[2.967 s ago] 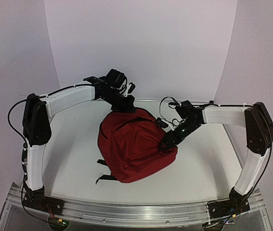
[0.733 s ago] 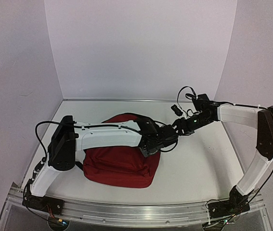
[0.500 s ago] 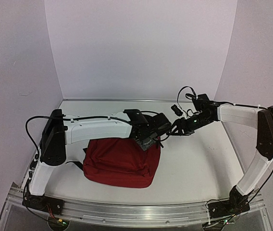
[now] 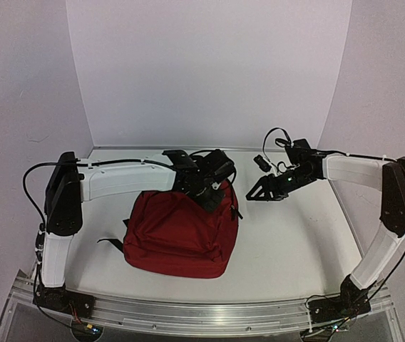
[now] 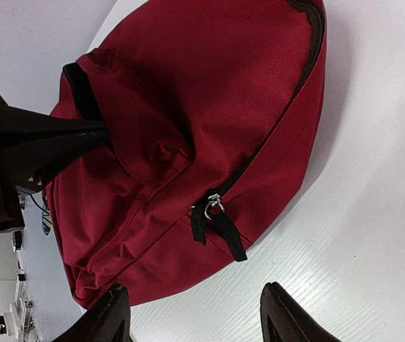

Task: Pack the student bag
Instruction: Zip the student bag at the center of the board.

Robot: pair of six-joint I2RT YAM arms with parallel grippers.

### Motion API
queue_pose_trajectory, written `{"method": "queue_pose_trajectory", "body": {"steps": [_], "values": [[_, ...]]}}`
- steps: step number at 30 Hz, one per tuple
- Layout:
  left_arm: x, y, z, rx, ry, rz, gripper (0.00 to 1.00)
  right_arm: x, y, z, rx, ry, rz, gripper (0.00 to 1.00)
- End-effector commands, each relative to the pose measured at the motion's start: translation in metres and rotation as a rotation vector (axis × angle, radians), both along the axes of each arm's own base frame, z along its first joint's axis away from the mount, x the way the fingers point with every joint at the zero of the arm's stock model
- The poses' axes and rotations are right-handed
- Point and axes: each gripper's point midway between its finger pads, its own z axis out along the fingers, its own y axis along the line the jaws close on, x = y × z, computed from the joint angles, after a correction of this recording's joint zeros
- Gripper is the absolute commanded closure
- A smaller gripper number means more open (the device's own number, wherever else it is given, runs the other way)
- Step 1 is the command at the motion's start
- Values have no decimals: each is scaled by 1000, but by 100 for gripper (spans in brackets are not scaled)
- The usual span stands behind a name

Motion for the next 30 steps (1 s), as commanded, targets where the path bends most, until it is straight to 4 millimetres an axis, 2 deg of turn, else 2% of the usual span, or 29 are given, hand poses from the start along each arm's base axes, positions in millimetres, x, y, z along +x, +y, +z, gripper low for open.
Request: {"method": "queue_pose_trajectory", "body": {"steps": [1,11,16,17,22,25,30], "values": [[-5,-9,41,-139,-10,-19,100,1,6,8,34,-12,20,38],[-2,7,70,-263,2,16,100,-11,16,6,80,25,73,39],[2,12,69,-321,55,18,100,-15,30,6,92,33,111,39],[1,10,68,-331,85,9,96,-15,31,7,94,34,115,39],[-3,7,59,-384,180,26,60,-15,36,7,101,33,129,38],[2,10,55,-432,237,42,55,-15,40,6,99,33,138,39],[7,16,39,-480,341,73,57,-14,47,5,103,37,153,39]]}}
